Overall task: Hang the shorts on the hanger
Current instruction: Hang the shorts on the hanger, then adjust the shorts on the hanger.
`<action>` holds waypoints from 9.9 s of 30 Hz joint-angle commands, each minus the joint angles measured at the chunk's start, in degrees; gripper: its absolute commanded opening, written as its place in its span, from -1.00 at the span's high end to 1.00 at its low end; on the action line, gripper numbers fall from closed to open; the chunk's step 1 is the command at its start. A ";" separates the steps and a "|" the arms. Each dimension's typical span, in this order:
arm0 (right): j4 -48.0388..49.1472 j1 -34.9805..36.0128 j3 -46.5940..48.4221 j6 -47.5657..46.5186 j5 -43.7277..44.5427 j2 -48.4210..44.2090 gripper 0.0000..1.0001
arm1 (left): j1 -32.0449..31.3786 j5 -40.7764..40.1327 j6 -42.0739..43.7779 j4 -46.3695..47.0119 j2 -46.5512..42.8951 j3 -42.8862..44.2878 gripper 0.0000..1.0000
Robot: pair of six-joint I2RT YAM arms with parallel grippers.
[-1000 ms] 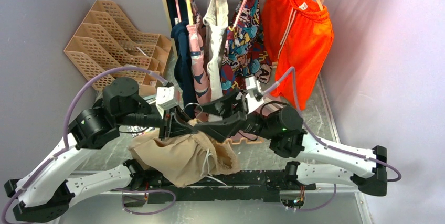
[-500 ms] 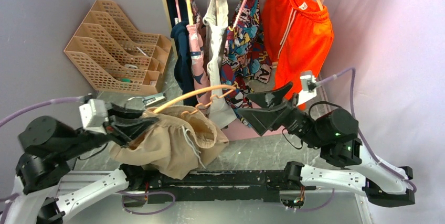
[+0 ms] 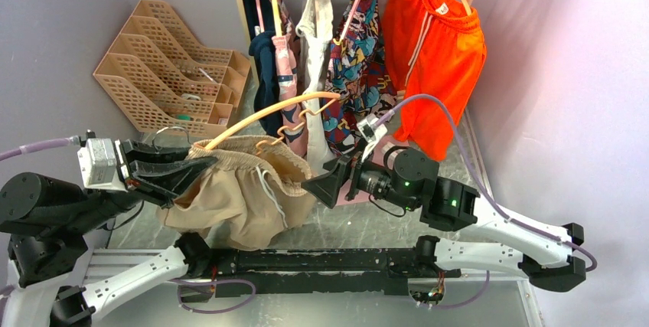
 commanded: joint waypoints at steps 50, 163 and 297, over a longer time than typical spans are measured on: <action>-44.41 0.09 24.20 13.76 30.34 3.67 1.00 | 0.25 10.35 4.11 -12.26 7.72 5.78 0.86; -24.77 0.17 42.06 -13.85 2.01 16.06 0.11 | 0.32 9.56 -17.33 24.89 -2.78 -30.42 0.86; -3.40 0.25 8.87 -21.73 -14.94 10.56 0.79 | 0.26 -11.35 -14.77 26.92 -4.67 -20.38 0.86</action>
